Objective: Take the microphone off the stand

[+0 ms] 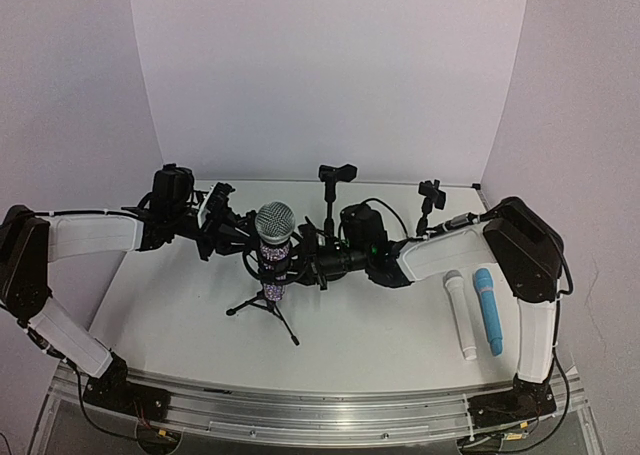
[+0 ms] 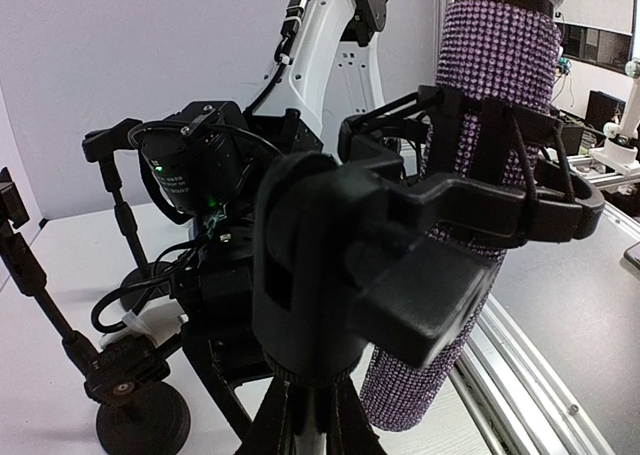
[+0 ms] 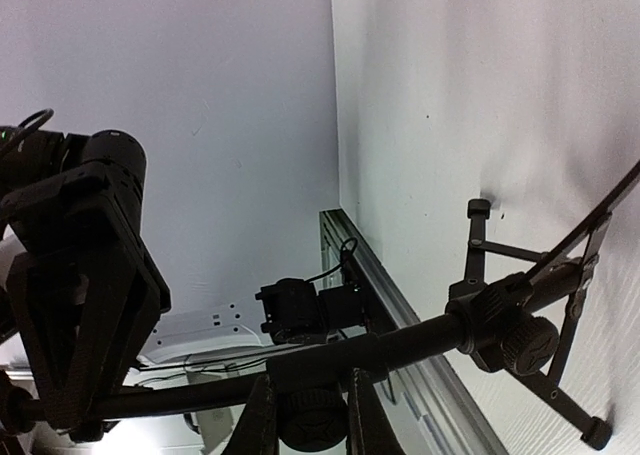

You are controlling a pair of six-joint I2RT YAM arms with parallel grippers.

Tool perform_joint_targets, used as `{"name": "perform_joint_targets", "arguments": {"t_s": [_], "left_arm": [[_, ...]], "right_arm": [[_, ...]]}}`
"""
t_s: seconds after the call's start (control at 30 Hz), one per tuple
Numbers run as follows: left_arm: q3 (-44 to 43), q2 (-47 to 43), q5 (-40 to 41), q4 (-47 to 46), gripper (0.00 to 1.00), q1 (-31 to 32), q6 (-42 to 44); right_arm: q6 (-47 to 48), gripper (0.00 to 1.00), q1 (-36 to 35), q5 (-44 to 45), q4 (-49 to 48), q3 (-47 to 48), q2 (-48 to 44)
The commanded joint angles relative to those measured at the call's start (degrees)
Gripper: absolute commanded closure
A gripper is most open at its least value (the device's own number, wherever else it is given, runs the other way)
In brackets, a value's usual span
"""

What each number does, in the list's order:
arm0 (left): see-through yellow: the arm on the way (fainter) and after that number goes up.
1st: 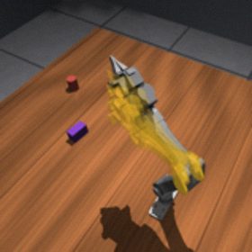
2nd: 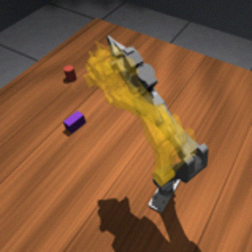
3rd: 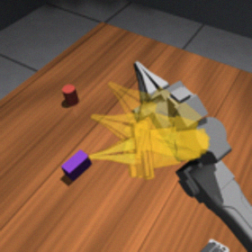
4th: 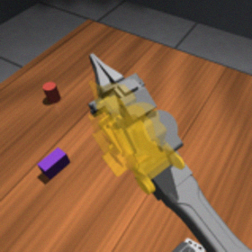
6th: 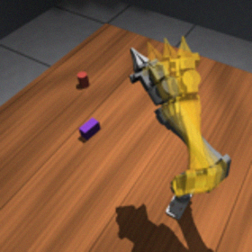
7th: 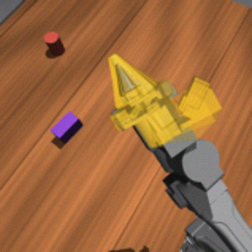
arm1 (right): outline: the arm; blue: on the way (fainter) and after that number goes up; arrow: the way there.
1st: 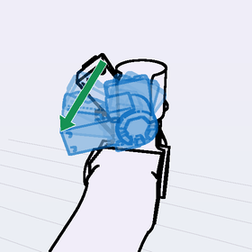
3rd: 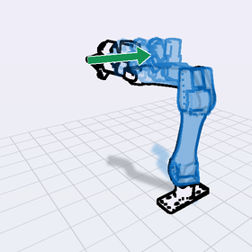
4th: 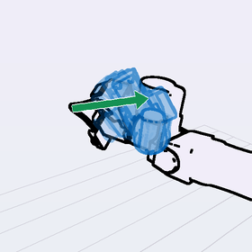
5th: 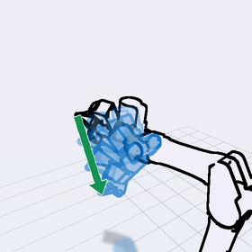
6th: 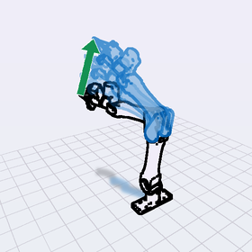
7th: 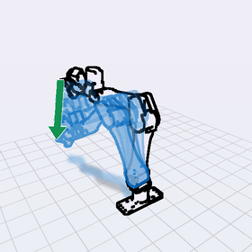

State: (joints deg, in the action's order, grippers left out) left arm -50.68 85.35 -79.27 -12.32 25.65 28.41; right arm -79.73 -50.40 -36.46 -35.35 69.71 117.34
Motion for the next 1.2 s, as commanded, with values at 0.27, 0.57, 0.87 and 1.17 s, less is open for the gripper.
{"name": "perform_joint_targets", "arguments": {"t_s": [0.27,0.57,0.87,1.17], "left_arm": [[-2.56,2.65,-0.45,3.87,1.00,0.73,-1.52],[-4.19,3.64,-1.53,6.67,1.00,0.70,2.12],[-5.09,5.25,-2.15,7.53,1.00,0.75,3.40],[-5.41,4.97,-2.35,8.70,1.00,0.72,7.19]], "right_arm": [[54.16,1.00,-2.05,0.00,1.50,1.47,-2.09],[77.41,1.00,-2.03,-3.76,2.32,0.03,-0.86],[87.92,1.00,-2.06,-1.76,6.49,-1.90,-1.05],[89.01,0.99,-2.23,7.32,13.33,-1.74,-5.82]]}}
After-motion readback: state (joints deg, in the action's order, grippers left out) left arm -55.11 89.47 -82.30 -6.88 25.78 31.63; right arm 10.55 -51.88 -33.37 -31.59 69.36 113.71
